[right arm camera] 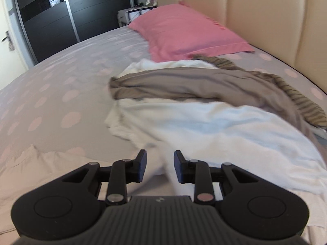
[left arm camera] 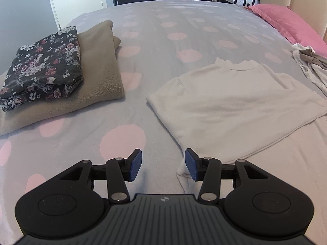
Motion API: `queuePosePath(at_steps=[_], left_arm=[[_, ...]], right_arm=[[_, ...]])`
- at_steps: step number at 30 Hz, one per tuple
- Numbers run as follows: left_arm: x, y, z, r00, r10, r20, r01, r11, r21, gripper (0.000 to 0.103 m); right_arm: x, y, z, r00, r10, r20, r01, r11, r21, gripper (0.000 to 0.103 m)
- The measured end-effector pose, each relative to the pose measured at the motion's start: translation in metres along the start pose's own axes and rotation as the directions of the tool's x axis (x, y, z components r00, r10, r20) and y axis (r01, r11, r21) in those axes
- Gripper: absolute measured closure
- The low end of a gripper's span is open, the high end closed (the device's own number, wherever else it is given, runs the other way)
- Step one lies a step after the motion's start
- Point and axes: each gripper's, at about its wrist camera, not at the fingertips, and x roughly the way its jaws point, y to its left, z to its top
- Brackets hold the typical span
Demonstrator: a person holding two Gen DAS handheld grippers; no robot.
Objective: Fold clothes
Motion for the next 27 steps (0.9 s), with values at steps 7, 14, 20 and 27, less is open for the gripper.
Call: queuePosePath(at_steps=[7,14,20,27], left_arm=[[-0.016,-0.022,-0.007,1.000,0.008,-0.001,-0.008,1.000,0.029,0.056],[-0.025,-0.037,-0.016,0.999,0.035,-0.017,-0.033,0.993,0.114,0.055],[-0.041,-0.013,-0.003,1.000,0.020,-0.016,-0.019,0.994,0.108,0.055],[-0.057,0.023,0.015,1.000,-0.018,-0.021,0.018,1.000,0.020,0.055]], right_arm=[[0.016,-0.033,-0.031,0.992,-0.013,-0.124,0.009,0.999,-0.036,0.070],[0.044,-0.013,-0.063,0.985,-0.067,-0.161,0.039,0.984,-0.172,0.065],[0.033,0.003,-0.052,0.991,0.000,-0.134,-0.021,0.988,-0.153,0.093],[-0.012,0.051,-0.018,0.975,0.216,-0.055,-0.220,0.970,-0.099,0.094]])
